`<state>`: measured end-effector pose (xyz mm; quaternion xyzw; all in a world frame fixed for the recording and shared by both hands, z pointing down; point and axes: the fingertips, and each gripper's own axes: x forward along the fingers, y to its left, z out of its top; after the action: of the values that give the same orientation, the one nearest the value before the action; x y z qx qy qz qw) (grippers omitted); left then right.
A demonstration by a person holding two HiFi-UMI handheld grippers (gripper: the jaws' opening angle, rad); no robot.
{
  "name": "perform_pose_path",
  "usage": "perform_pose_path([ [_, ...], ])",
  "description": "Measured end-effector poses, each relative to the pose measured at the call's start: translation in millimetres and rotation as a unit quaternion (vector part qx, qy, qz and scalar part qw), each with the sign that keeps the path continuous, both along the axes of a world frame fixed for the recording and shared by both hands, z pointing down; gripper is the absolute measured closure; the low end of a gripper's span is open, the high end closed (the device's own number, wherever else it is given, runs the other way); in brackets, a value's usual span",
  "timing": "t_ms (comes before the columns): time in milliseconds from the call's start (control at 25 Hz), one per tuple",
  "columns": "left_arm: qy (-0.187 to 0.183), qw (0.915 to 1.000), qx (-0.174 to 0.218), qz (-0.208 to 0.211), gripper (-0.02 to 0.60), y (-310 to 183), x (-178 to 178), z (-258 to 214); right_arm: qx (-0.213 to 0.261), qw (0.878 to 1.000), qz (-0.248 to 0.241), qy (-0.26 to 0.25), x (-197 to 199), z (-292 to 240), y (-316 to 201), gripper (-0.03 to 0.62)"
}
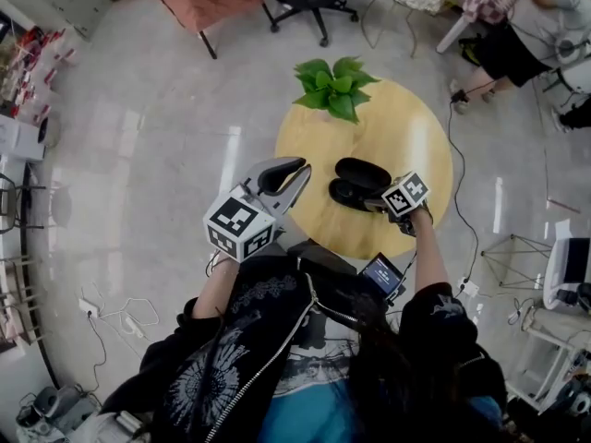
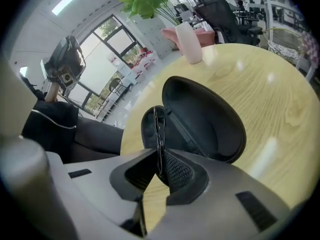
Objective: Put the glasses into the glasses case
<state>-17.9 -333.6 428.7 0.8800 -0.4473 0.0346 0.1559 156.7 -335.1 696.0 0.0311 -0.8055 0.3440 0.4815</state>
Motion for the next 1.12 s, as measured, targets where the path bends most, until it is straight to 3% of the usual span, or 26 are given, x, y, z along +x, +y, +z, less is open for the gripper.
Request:
perform_pose_path([
  [520, -0.002, 1.0, 0.001, 0.001, 0.535, -4, -8, -3, 0.056, 0.998, 0.02, 0.032, -4, 13, -6, 0.533],
  [640, -0.002, 1.0, 0.001, 0.004, 0.535, -4, -8, -4, 0.082, 0.995, 0.042, 0.045, -2, 13, -14, 0.458],
  [760, -0.002, 1.0, 0.002, 0.009, 0.535, -3, -8, -3, 0.099, 0.992, 0.055, 0.052, 0, 10, -18, 0.43],
  [1120, 0.001, 0.9997, 0.003, 0.023, 0.535, 3, -6, -4, 0.137, 0.984, 0.1, 0.053, 10, -7, -20, 0.411],
])
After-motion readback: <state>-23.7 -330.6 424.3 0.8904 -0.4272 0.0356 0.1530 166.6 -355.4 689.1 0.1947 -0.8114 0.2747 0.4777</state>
